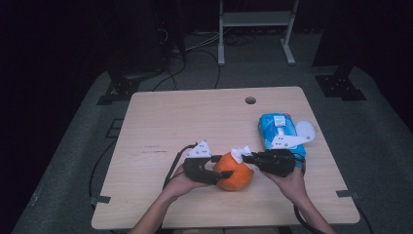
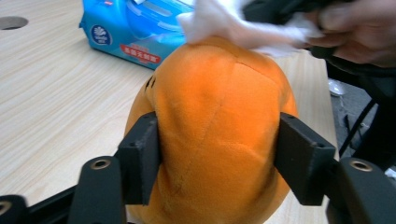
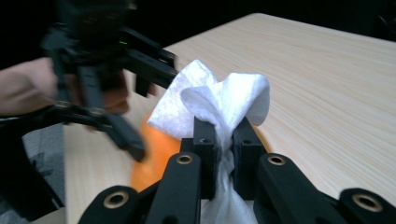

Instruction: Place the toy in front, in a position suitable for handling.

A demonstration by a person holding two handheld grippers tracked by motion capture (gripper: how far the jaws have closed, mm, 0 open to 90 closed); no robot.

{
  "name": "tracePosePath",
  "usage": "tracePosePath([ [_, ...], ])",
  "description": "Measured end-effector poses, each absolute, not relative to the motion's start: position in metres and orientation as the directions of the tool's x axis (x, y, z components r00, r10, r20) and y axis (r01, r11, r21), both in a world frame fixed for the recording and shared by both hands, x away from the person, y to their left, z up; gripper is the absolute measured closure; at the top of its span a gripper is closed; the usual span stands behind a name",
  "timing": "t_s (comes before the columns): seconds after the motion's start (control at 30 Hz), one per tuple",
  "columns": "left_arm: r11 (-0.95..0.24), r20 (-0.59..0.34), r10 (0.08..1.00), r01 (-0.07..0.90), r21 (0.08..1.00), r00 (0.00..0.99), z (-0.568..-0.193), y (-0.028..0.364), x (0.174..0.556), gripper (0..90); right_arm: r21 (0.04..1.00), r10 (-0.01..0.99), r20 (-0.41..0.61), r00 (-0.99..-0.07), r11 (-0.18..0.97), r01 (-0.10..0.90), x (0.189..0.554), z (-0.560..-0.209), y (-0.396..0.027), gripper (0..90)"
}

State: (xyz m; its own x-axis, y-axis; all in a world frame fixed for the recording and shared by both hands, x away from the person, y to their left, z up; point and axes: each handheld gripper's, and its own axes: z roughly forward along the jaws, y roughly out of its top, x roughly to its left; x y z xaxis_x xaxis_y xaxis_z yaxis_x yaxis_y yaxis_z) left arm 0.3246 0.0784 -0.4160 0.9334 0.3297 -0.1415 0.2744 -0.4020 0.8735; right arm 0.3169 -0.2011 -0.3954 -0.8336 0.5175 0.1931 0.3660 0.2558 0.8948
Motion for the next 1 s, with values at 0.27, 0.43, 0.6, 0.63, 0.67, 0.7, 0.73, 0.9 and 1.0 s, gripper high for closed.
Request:
tracePosePath([
  [0.27,-0.388,-0.136,0.303,0.253,0.886,0.943,-0.426,0.076,0.329,14.3,0.883,0.523,0.241,-0.817,0.231,0.408,0.323,-0.410,-0.208,82.3],
  [0.43,-0.409,-0.135,0.264,0.238,0.881,0.955,-0.425,0.078,0.330,17.3,0.880,0.521,0.246,-0.818,0.233,0.414,0.325,-0.412,-0.208,82.3],
  [0.6,-0.392,-0.096,0.243,0.188,0.900,0.965,-0.419,0.085,0.329,17.0,0.883,0.518,0.245,-0.820,0.231,0.410,0.326,-0.415,-0.207,82.3],
  [0.63,-0.393,-0.092,0.267,0.196,0.898,0.959,-0.420,0.084,0.330,15.0,0.882,0.520,0.245,-0.818,0.230,0.411,0.326,-0.415,-0.207,82.3],
  [0.67,-0.401,-0.093,0.280,0.204,0.893,0.955,-0.421,0.083,0.331,12.4,0.883,0.518,0.246,-0.819,0.228,0.410,0.327,-0.415,-0.208,82.3],
  [0.7,-0.399,-0.098,0.285,0.211,0.893,0.953,-0.422,0.082,0.331,11.8,0.883,0.515,0.248,-0.820,0.227,0.410,0.327,-0.415,-0.208,82.2],
  [0.73,-0.399,-0.097,0.289,0.212,0.892,0.953,-0.423,0.081,0.332,10.4,0.883,0.516,0.249,-0.819,0.226,0.411,0.327,-0.416,-0.208,82.2],
  [0.9,-0.428,-0.056,0.231,0.154,0.890,0.971,-0.425,0.076,0.327,14.2,0.884,0.523,0.242,-0.817,0.230,0.408,0.327,-0.416,-0.209,82.2],
  [1.0,-0.440,-0.058,0.196,0.141,0.887,0.979,-0.424,0.078,0.326,16.3,0.884,0.526,0.237,-0.817,0.231,0.406,0.327,-0.417,-0.209,82.0],
])
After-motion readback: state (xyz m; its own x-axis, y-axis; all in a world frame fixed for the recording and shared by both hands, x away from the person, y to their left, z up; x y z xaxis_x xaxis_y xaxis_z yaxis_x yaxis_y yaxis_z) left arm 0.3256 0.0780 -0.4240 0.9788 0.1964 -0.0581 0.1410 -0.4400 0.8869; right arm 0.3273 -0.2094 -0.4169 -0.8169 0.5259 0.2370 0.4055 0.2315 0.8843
